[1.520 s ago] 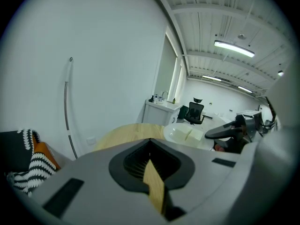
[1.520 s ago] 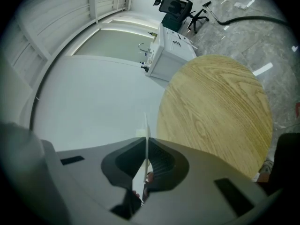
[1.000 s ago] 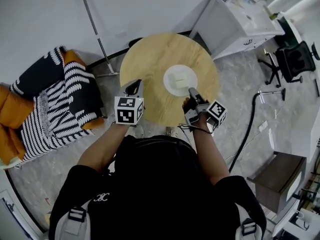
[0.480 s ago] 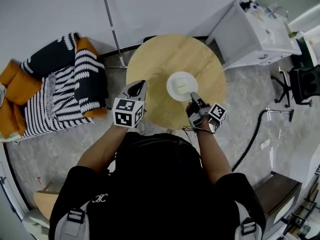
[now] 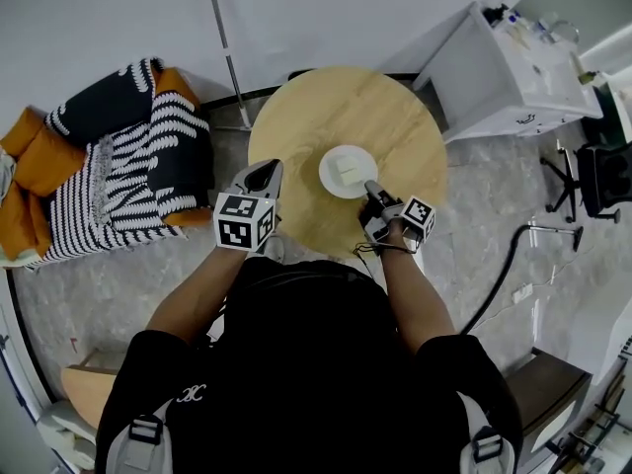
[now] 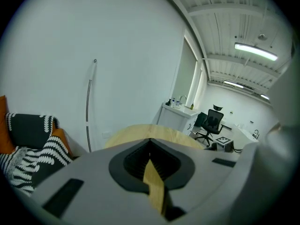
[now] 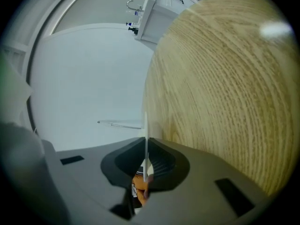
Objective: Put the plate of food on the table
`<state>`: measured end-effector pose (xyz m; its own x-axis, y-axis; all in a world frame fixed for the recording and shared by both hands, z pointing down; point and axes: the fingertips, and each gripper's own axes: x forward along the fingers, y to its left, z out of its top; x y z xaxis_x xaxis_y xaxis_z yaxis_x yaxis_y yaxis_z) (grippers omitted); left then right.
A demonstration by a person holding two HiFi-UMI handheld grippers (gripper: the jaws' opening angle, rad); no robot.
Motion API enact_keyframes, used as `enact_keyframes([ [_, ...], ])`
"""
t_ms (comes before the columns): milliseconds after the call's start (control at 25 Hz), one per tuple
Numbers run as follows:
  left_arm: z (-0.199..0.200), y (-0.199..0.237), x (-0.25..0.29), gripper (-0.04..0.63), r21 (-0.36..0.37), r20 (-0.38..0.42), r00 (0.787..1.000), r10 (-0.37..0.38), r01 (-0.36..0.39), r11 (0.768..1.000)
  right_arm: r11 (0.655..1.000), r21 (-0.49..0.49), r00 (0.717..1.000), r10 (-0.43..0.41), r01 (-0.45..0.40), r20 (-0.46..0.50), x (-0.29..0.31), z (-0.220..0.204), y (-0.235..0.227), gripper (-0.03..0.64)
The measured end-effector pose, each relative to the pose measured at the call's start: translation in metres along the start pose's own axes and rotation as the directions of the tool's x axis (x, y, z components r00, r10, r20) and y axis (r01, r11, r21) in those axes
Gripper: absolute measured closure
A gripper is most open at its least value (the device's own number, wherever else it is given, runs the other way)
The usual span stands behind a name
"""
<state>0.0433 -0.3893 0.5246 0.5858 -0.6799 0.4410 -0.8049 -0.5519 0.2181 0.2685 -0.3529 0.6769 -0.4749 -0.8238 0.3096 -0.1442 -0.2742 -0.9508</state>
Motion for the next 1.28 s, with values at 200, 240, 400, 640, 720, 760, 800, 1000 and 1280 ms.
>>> enact_keyframes([
  [200, -0.003, -0.001, -0.001, 0.586, -0.005, -0.005, 1.0, 0.014, -0.014, 1.0, 1.0, -0.024, 0.999, -0.013, 0.012, -0.045, 0.01, -0.003, -0.005, 0.589],
  [240, -0.003, -0.001, -0.002, 0.586, -0.004, -0.004, 1.0, 0.019, -0.019, 1.0, 1.0, -0.023, 0.999, -0.017, 0.015, -0.049, 0.011, -0.004, -0.006, 0.589],
  [400, -0.003, 0.0, -0.003, 0.586, -0.002, -0.001, 0.999, 0.042, -0.042, 0.999, 0.999, -0.028, 0.998, -0.03, 0.029, -0.062, 0.016, -0.002, -0.009, 0.589],
  [640, -0.004, 0.005, -0.006, 0.586, -0.005, -0.003, 0.998, 0.066, -0.066, 0.998, 0.998, -0.044, 0.995, -0.052, 0.049, -0.085, 0.024, -0.004, -0.012, 0.589],
  [720, -0.006, 0.006, -0.008, 0.586, -0.004, -0.006, 0.997, 0.07, -0.071, 0.998, 0.997, -0.048, 0.994, -0.062, 0.058, -0.092, 0.027, -0.006, -0.014, 0.589],
  [760, -0.006, 0.007, -0.008, 0.586, -0.004, -0.008, 0.997, 0.072, -0.072, 0.997, 0.997, -0.05, 0.993, -0.065, 0.061, -0.095, 0.027, -0.007, -0.014, 0.589],
  [800, -0.007, 0.007, -0.009, 0.586, -0.004, -0.01, 0.997, 0.073, -0.073, 0.997, 0.997, -0.051, 0.993, -0.067, 0.062, -0.098, 0.028, -0.008, -0.014, 0.589],
  [1000, -0.007, 0.013, -0.011, 0.586, -0.006, -0.011, 0.997, 0.077, -0.077, 0.997, 0.992, -0.081, 0.988, -0.101, 0.092, -0.116, 0.032, -0.013, -0.017, 0.59],
  [1280, -0.009, 0.014, -0.011, 0.586, -0.016, -0.021, 0.998, 0.066, -0.066, 0.998, 0.967, -0.154, 0.969, -0.222, 0.204, -0.108, 0.031, -0.016, -0.028, 0.591],
])
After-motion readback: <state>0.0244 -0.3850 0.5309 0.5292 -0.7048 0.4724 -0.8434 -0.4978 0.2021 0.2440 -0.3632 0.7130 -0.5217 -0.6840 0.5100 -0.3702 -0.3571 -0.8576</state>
